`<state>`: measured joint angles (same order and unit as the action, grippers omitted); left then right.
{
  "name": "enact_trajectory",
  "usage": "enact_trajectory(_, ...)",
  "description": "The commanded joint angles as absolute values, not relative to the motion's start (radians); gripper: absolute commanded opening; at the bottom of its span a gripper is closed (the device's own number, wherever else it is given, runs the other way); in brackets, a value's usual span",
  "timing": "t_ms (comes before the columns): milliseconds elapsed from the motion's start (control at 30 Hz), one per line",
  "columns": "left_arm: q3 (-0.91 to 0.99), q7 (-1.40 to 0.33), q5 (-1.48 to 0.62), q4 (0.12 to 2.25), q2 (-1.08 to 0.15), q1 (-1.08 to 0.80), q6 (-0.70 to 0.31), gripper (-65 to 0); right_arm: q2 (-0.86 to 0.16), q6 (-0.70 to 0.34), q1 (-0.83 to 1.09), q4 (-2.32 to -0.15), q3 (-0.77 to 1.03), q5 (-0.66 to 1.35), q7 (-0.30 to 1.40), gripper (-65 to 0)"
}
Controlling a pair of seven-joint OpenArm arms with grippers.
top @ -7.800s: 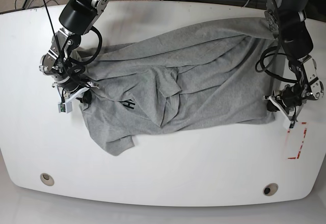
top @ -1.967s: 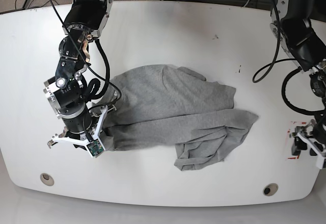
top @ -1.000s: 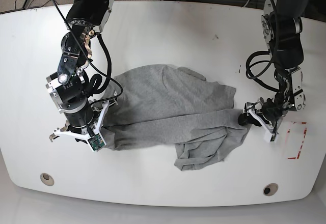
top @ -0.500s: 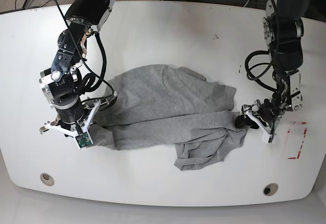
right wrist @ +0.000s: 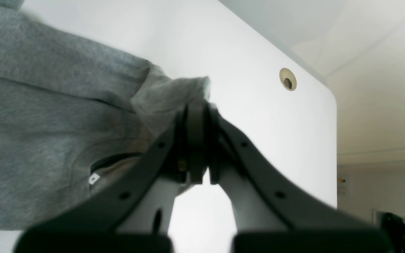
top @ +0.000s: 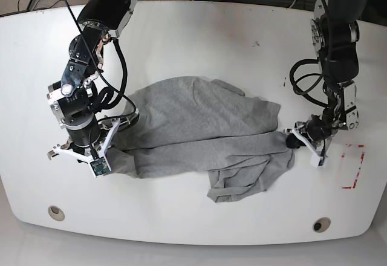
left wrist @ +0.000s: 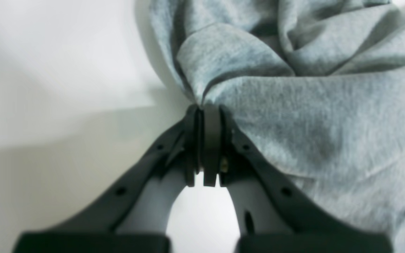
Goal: Fold the T-shirt properly
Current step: 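Lift the shirt with both grippers, stretching it between them, then swing the stretched shirt forward and lower it onto the table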
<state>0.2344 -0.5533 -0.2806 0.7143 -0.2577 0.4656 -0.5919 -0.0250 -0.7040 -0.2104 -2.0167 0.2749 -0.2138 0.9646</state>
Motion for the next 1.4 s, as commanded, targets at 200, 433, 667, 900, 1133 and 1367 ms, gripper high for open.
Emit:
enact_trajectory(200,0.456,-0.766,-0.280,1.133,-0.302,0.371,-0.595,-65.0,-0.035,-0.698,-0.236,-2.032,0.278,-0.220,0.941,-64.2)
enact_trajectory(433,0.565,-0.914,-0.278,1.440,-0.315,0.346,-0.644,-65.0,-0.035,-0.698,-0.248,-2.032,0.275,-0.222,0.941,-64.2)
enact_trajectory(667,0.604,-1.003,-0.280,1.639,-0.343,0.400,-0.647,-65.0,-0.035,-0.698,-0.311,-2.011,0.272,-0.222,0.943,-63.9)
enact_trajectory(900,0.599,-1.044,-0.278,1.687,-0.364,0.572,-0.645,-65.0,-0.062,-0.698,-0.447,-1.943,0.251,-0.222,0.944,-63.7)
enact_trajectory(1133,0.527,-1.049,-0.271,1.610,-0.366,0.802,-0.605,-65.0,-0.139,-0.698,-0.631,-1.802,0.128,-0.220,0.944,-63.7)
enact_trajectory(1367,0.475,-1.049,-0.272,1.514,-0.375,0.993,-0.562,-65.0,-0.157,-0.698,-0.829,-1.679,0.065,-0.222,0.944,-63.7)
